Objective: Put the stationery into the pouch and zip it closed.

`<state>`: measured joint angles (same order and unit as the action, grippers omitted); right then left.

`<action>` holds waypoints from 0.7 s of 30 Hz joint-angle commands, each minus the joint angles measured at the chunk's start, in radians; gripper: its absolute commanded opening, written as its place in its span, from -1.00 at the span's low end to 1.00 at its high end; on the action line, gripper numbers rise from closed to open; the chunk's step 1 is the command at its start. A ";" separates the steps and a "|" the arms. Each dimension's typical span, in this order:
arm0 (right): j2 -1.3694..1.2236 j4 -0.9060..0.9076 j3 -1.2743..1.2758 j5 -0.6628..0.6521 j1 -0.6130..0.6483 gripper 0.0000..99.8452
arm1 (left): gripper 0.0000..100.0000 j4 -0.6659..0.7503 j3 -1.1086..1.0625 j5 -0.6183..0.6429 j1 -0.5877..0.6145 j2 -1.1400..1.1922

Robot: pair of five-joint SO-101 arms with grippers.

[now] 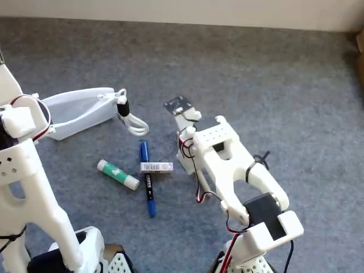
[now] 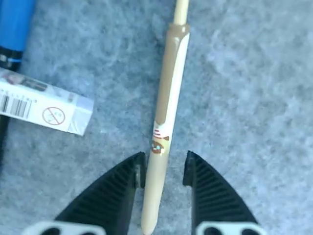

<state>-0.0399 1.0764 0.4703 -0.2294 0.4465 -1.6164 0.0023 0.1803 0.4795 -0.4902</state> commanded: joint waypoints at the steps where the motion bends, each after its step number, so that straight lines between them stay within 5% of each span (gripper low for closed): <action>1: 0.068 -0.001 -0.059 0.012 0.005 -0.72 | -0.98 0.005 0.007 0.005 0.005 -0.008; 21: 0.061 -0.331 -0.050 0.107 0.051 -0.72 | -0.98 0.000 0.007 0.009 0.005 -0.008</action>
<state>-0.0399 0.8002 0.4703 -0.1327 0.4849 -1.6164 0.0023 0.1803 0.4795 -0.4902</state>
